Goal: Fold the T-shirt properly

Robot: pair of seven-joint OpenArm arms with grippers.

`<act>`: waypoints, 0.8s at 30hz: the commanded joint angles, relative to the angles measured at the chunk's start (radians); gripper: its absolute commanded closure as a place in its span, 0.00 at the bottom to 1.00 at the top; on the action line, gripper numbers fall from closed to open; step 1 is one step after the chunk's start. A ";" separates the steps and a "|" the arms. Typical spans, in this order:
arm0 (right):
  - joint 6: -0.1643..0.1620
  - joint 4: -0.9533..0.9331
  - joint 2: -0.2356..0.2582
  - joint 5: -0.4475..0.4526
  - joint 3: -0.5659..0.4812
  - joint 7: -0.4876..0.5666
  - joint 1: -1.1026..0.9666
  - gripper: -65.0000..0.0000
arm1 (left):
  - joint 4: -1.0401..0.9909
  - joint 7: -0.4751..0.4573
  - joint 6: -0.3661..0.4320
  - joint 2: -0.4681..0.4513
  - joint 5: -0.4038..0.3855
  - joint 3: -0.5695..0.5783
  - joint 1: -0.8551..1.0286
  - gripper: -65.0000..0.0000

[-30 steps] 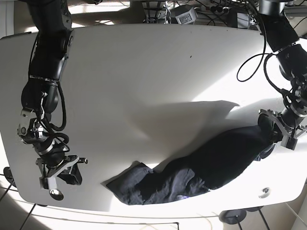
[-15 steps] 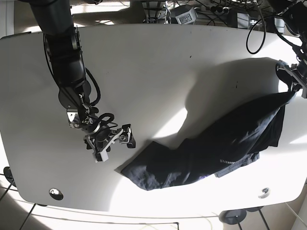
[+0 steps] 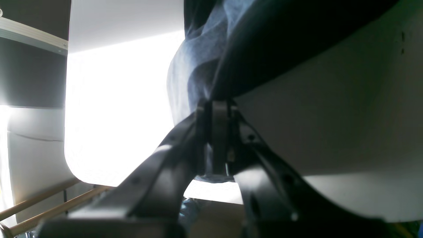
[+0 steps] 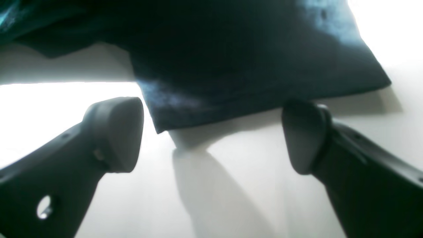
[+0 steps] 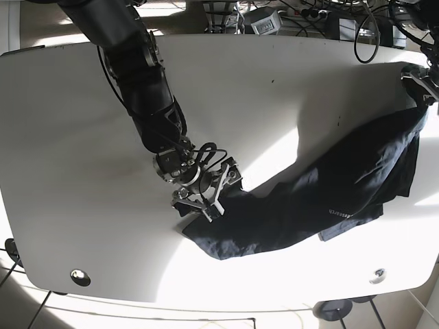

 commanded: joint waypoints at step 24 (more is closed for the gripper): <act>-0.005 -0.286 -0.011 -0.030 0.011 0.265 0.084 0.98 | 0.015 -0.016 0.006 -0.026 -0.007 -0.003 -0.008 1.00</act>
